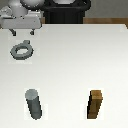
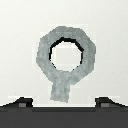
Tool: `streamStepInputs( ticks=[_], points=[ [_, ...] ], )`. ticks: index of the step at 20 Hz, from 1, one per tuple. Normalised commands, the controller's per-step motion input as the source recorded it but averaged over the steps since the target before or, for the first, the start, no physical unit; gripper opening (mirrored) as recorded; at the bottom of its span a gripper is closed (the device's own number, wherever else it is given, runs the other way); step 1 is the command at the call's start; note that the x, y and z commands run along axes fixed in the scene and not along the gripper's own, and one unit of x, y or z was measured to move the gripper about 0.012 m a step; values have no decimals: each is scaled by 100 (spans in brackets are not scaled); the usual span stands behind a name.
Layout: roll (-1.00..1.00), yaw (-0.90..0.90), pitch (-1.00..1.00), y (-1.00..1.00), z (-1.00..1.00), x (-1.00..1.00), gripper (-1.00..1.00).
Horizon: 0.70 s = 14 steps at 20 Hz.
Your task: Put the loop with the handle onto the peg.
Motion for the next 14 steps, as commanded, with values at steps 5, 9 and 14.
streamStepInputs(
  ticks=[5,9,14],
  points=[
    [0,0,0,0,-60,0,100],
    [0,0,0,0,-50,0,100],
    [0,0,0,0,0,0,-100]
  ],
)
